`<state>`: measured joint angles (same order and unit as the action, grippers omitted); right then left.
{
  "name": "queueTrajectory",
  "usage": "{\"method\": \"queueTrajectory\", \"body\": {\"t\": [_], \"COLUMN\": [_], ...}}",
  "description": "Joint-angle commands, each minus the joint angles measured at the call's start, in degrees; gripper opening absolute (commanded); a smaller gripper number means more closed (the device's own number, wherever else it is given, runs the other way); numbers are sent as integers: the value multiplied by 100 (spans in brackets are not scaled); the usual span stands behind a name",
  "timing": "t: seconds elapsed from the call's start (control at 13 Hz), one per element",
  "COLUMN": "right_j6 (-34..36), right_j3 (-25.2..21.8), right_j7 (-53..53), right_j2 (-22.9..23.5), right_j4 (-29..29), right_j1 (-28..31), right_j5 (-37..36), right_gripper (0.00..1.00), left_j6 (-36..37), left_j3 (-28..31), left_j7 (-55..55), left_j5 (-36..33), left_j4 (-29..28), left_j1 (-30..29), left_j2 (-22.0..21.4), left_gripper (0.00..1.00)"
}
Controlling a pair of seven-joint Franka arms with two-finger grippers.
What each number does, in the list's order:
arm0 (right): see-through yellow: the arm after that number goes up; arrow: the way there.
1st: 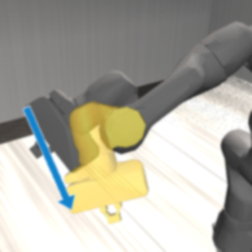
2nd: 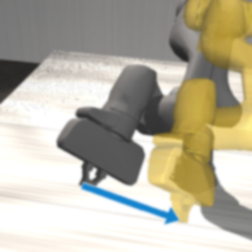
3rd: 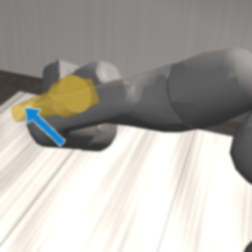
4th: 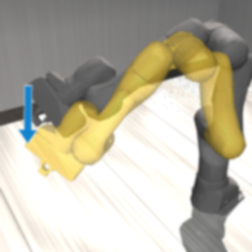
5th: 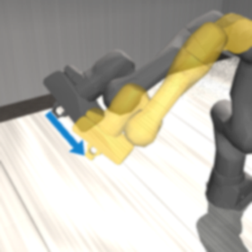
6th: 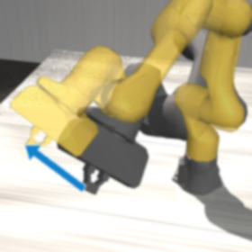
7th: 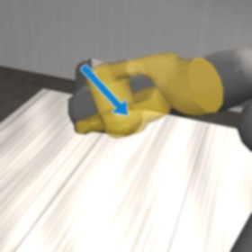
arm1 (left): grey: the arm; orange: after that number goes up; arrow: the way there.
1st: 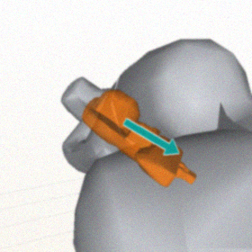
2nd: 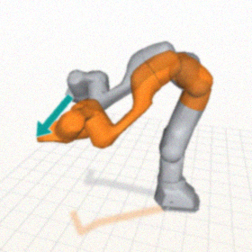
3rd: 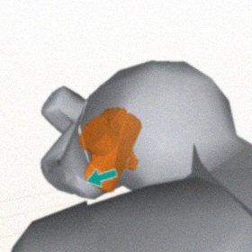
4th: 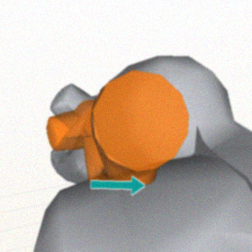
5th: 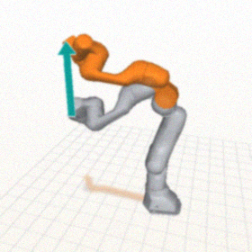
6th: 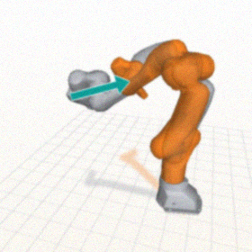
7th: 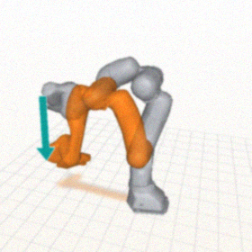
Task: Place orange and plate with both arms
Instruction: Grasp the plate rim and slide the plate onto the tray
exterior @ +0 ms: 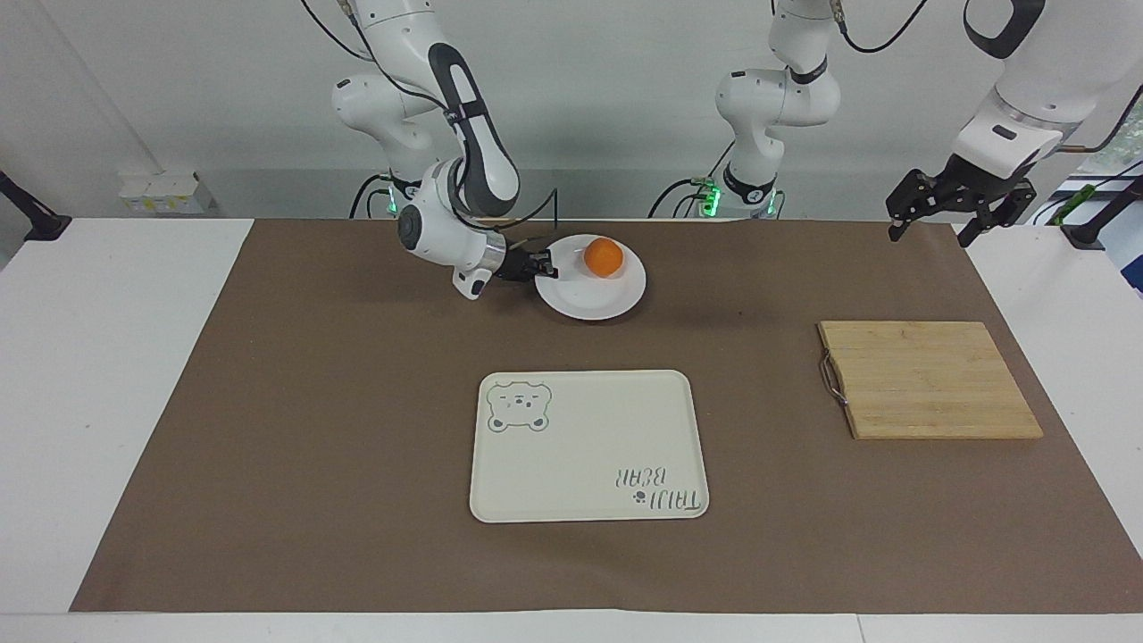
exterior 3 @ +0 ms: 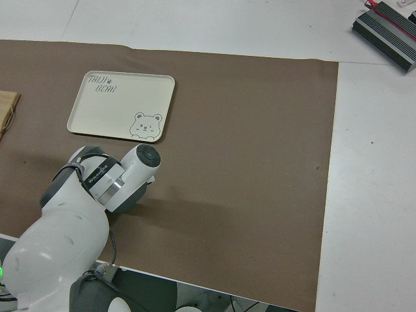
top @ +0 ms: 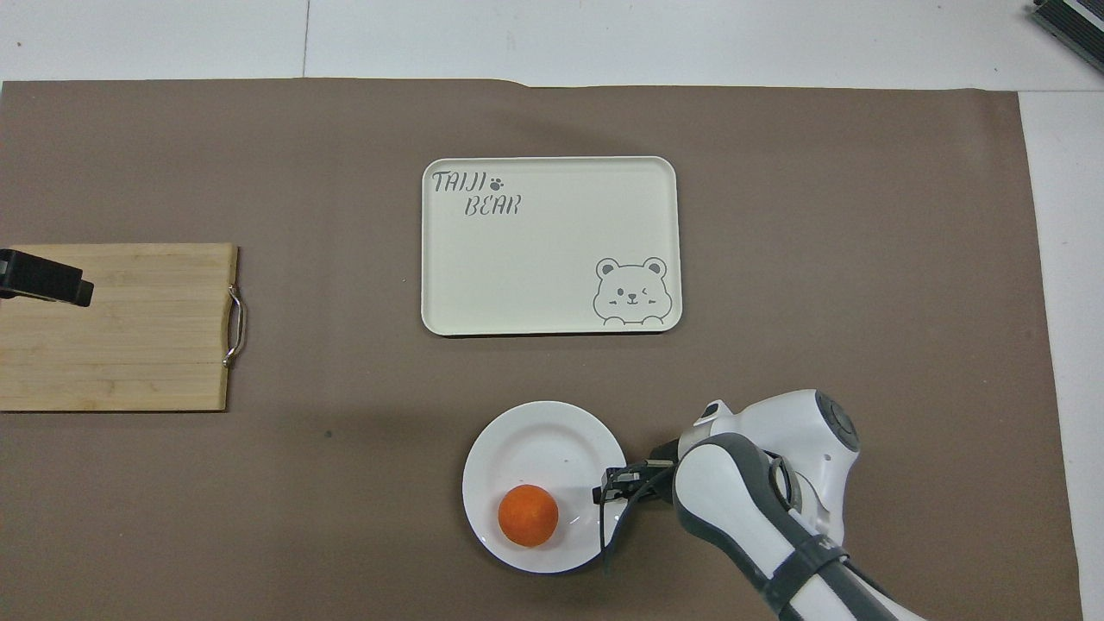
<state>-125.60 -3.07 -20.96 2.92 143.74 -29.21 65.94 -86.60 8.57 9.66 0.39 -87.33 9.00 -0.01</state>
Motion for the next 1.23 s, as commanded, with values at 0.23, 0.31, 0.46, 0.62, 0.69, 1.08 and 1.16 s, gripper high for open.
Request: {"method": "queueTrajectory", "body": {"t": [0.23, 0.31, 0.46, 0.62, 0.69, 1.08, 1.16], "right_j6": [563, 546, 537, 406, 327, -17, -17], "right_j3": [-18, -27, -36, -53, -62, -71, -71], "right_j7": [-551, -367, -103, 265, 476, 1532, 1690], "right_j2": [112, 191, 410, 656, 779, 1377, 1509], "right_j4": [-424, -530, -916, -1303, -1539, -2656, -2928], "right_j1": [354, 354, 381, 451, 495, 688, 732], "right_j5": [534, 525, 508, 420, 394, -178, -300], "right_gripper": [0, 0, 0, 0, 0, 0, 0], "left_j6": [29, 29, 29, 29, 29, 29, 29], "left_j3": [5, 13, 5, 5, 5, 5, 5], "left_j7": [1, 10, 10, 10, 1, 1, 10], "left_j5": [40, 40, 40, 40, 40, 40, 40], "left_j4": [-152, -144, -144, -153, -153, -153, -153], "left_j1": [-3, -3, 5, -3, -3, -3, -3], "left_j2": [-148, -148, -148, -148, -148, -148, -148], "left_gripper": [100, 100, 100, 100, 100, 100, 100]}}
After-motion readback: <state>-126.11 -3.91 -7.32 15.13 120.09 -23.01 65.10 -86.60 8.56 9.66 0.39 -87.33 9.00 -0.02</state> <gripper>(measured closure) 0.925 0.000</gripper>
